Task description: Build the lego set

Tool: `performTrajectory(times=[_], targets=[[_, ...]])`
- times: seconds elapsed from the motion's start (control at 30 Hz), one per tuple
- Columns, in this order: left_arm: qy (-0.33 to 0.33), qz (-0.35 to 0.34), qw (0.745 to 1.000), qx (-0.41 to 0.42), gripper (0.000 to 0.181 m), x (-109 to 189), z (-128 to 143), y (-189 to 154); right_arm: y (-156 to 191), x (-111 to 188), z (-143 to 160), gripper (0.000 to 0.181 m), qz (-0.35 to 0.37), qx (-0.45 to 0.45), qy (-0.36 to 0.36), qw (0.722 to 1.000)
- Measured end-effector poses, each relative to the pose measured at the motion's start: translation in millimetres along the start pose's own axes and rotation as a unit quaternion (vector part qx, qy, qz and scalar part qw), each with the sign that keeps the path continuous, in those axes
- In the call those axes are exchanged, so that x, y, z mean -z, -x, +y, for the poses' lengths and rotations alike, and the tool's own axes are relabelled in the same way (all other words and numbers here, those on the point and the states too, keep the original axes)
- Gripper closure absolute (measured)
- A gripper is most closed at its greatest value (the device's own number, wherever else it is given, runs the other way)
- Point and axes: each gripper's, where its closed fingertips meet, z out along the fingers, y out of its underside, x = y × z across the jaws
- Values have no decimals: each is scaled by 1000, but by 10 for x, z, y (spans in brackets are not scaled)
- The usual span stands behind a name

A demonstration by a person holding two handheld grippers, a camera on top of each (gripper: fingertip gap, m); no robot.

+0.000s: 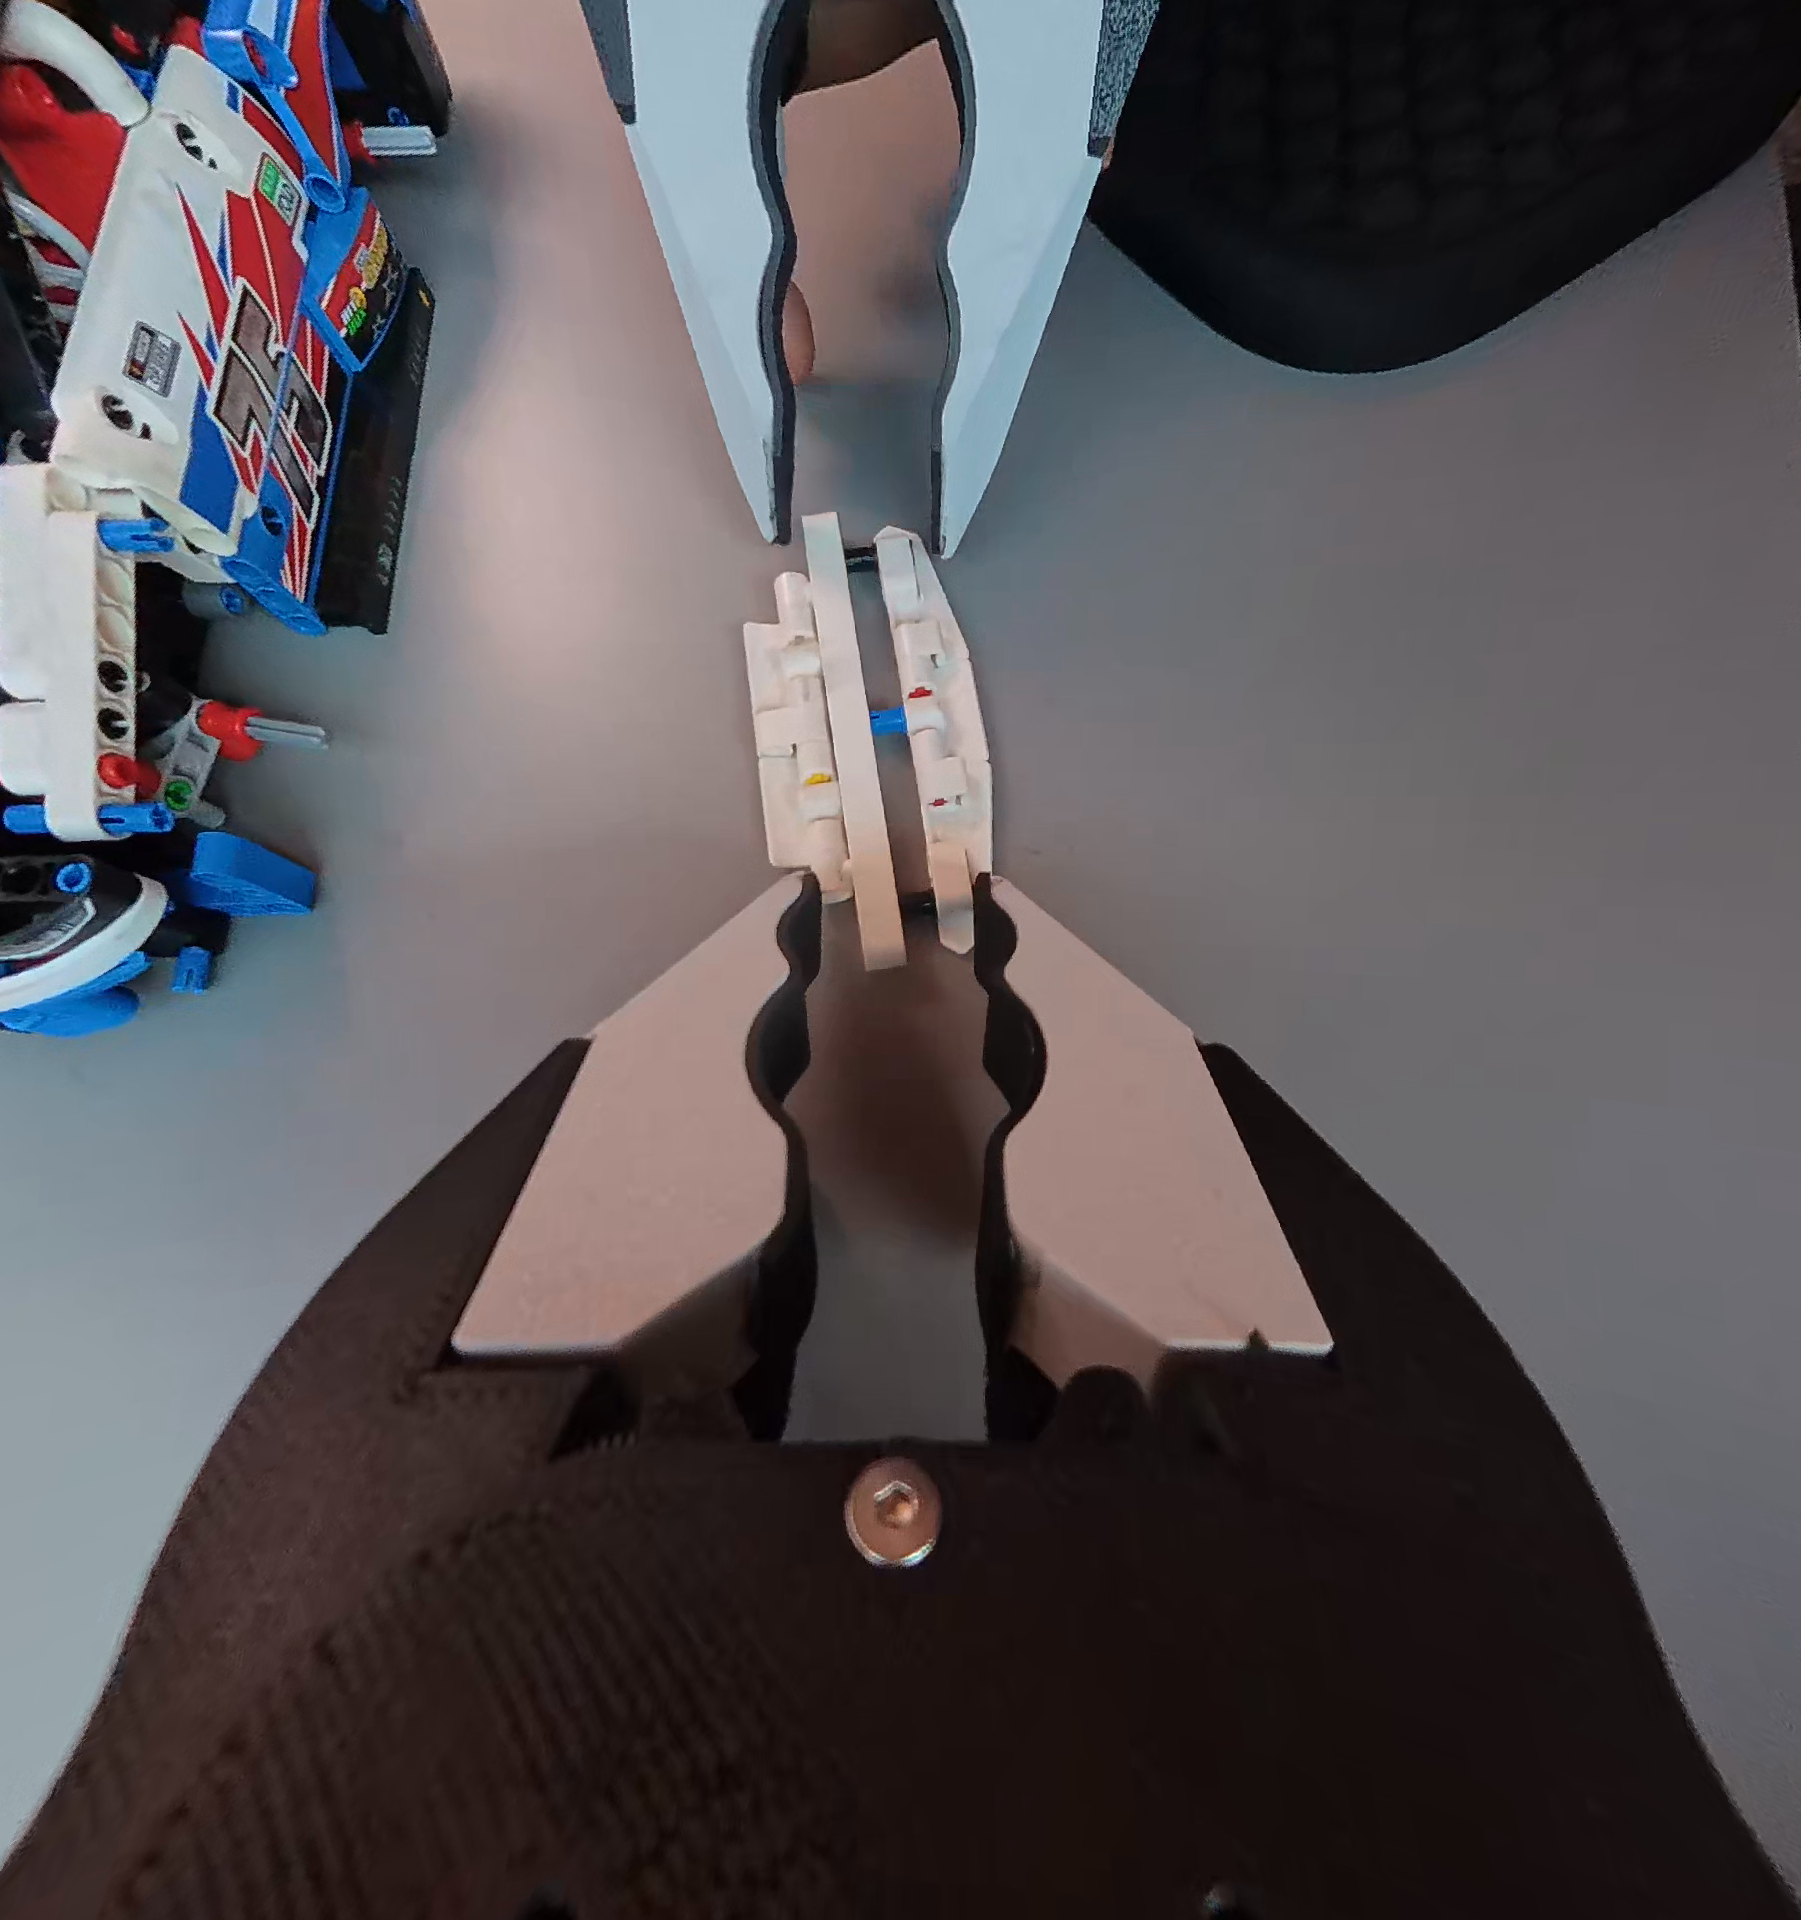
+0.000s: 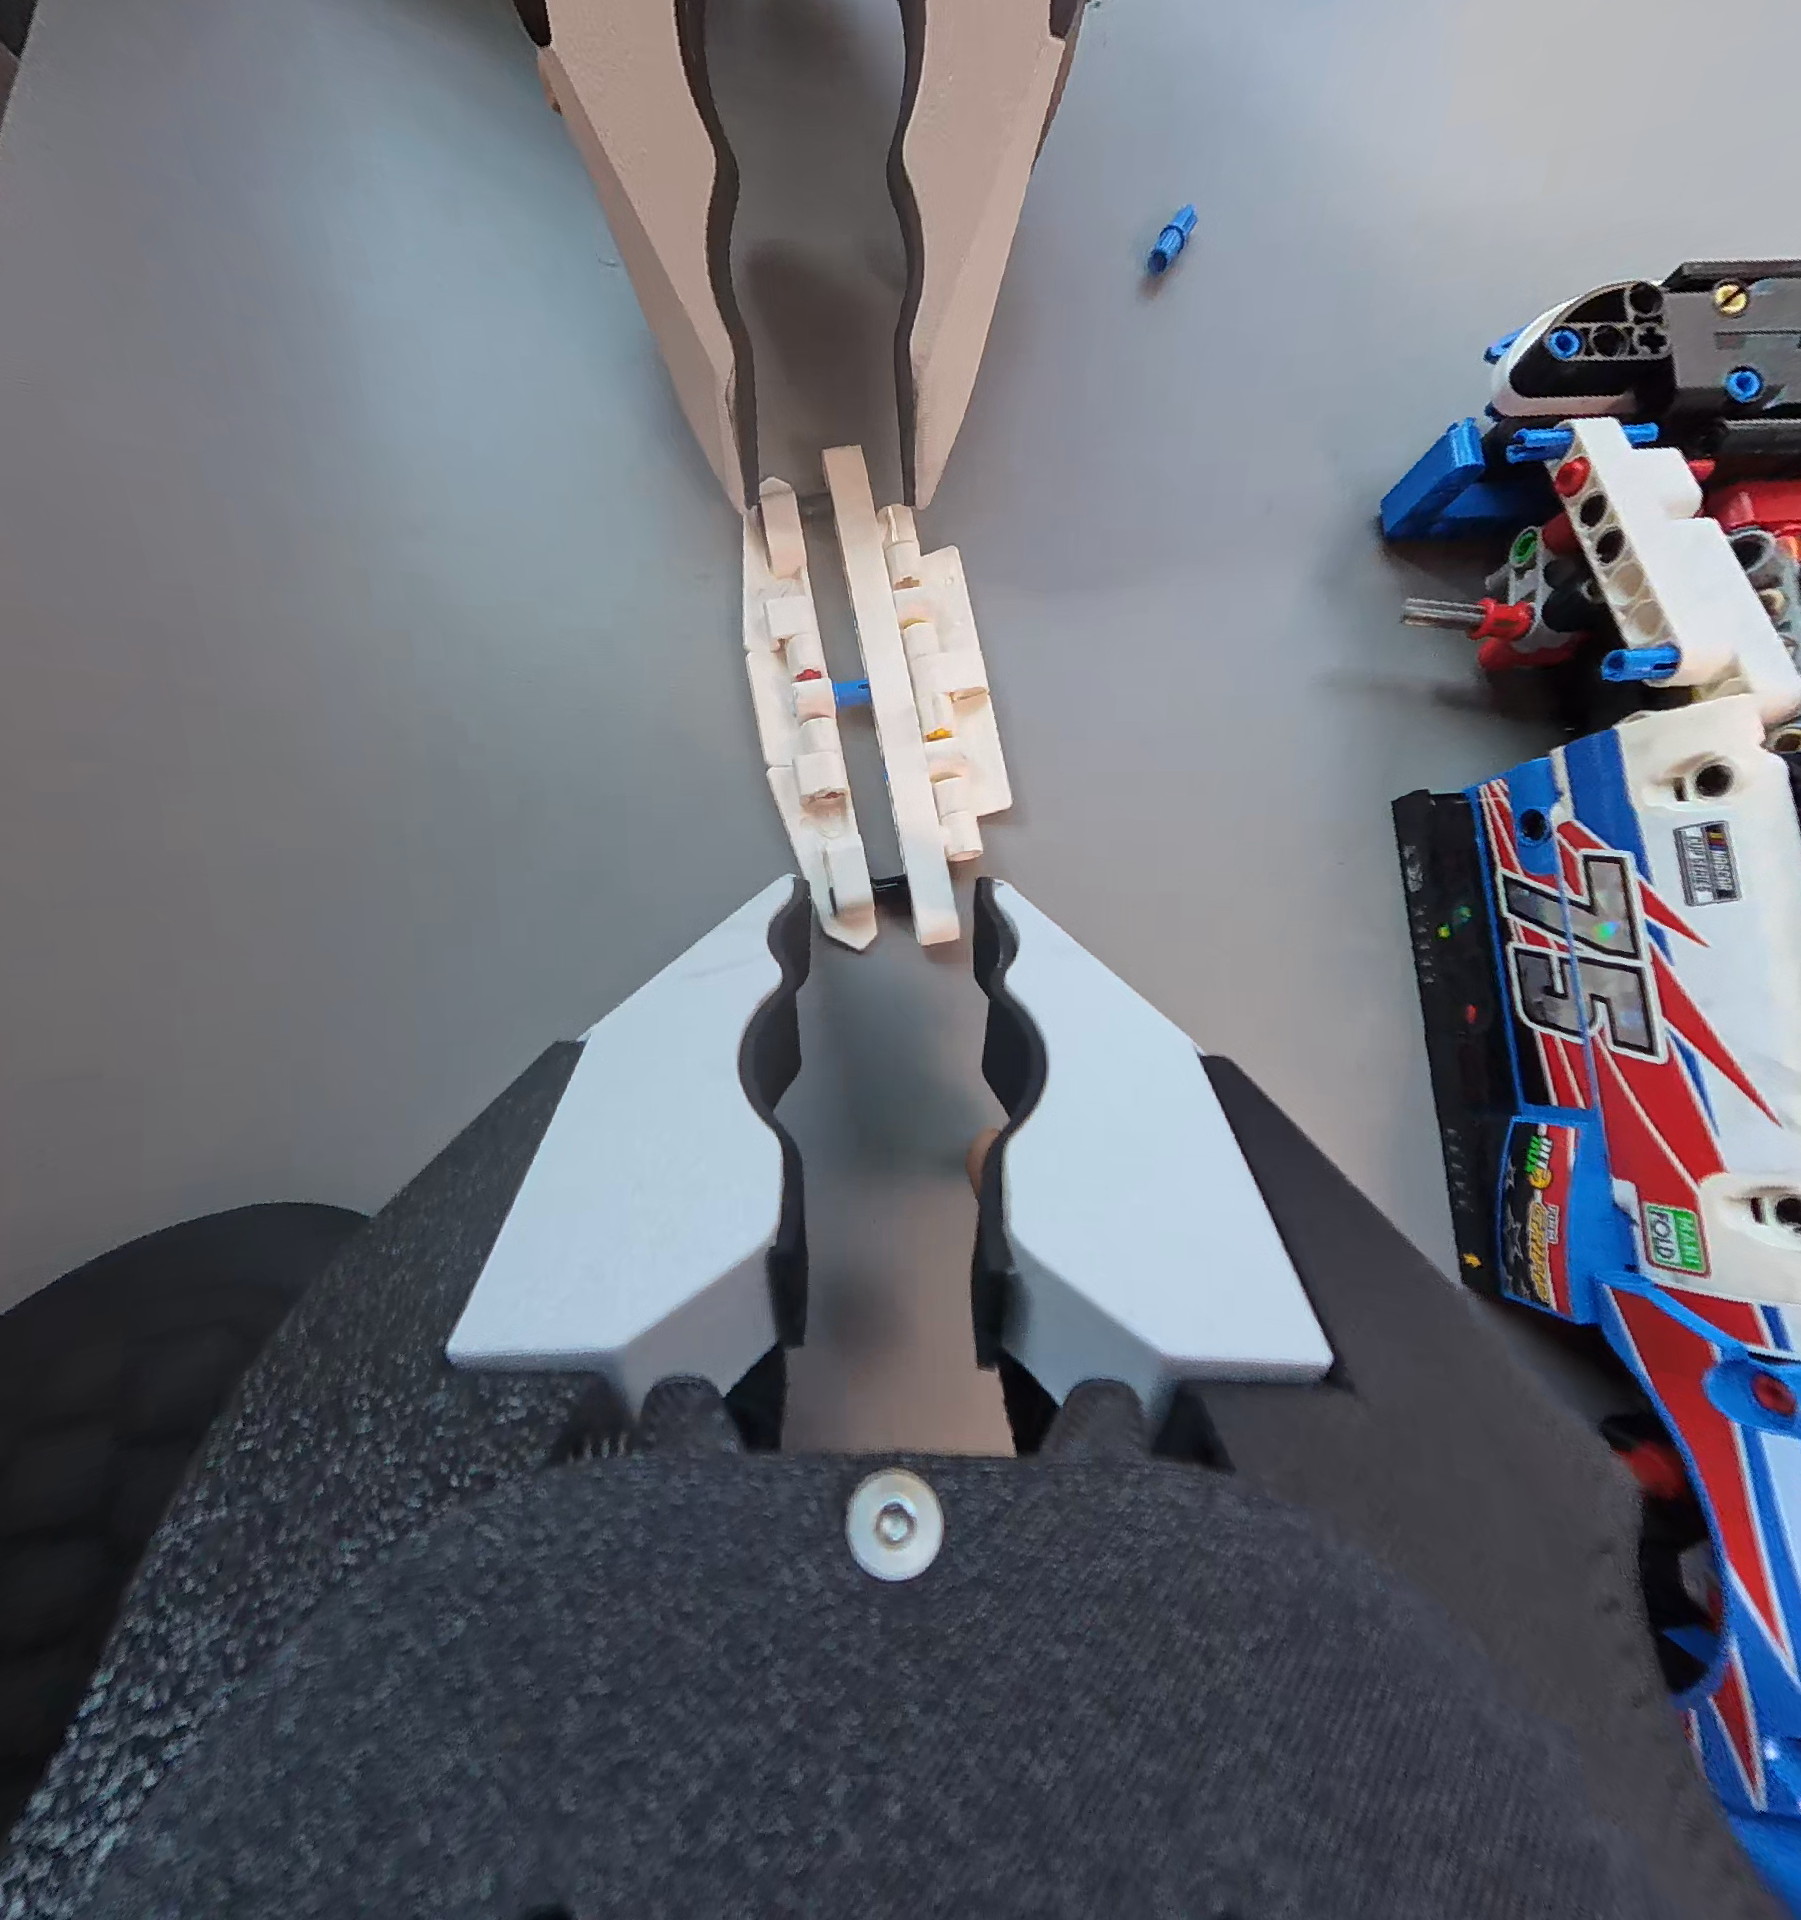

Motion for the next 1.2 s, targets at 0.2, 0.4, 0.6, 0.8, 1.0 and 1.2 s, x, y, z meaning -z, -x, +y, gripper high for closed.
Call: performTrajectory(times=[0.2,0.4,0.6,0.8,1.0,1.2], targets=[[-3,2,1000,6,153,24,-5,13,-21,-12,11,151,-7,3,4,1000],[7,8,1000,9,152,1,32,0,-7,-23,10,153,-11,5,2,1000],[7,6,1000,8,154,-7,28,14,-3,-28,7,159,-11,6,1,1000],[7,7,1000,10,154,-9,27,15,7,-28,8,159,-13,4,3,1000],[3,11,1000,15,154,-2,20,10,14,-24,6,159,-14,3,1,1000],[-3,21,1000,24,152,14,7,-4,9,-15,6,154,-11,10,-4,1000]])
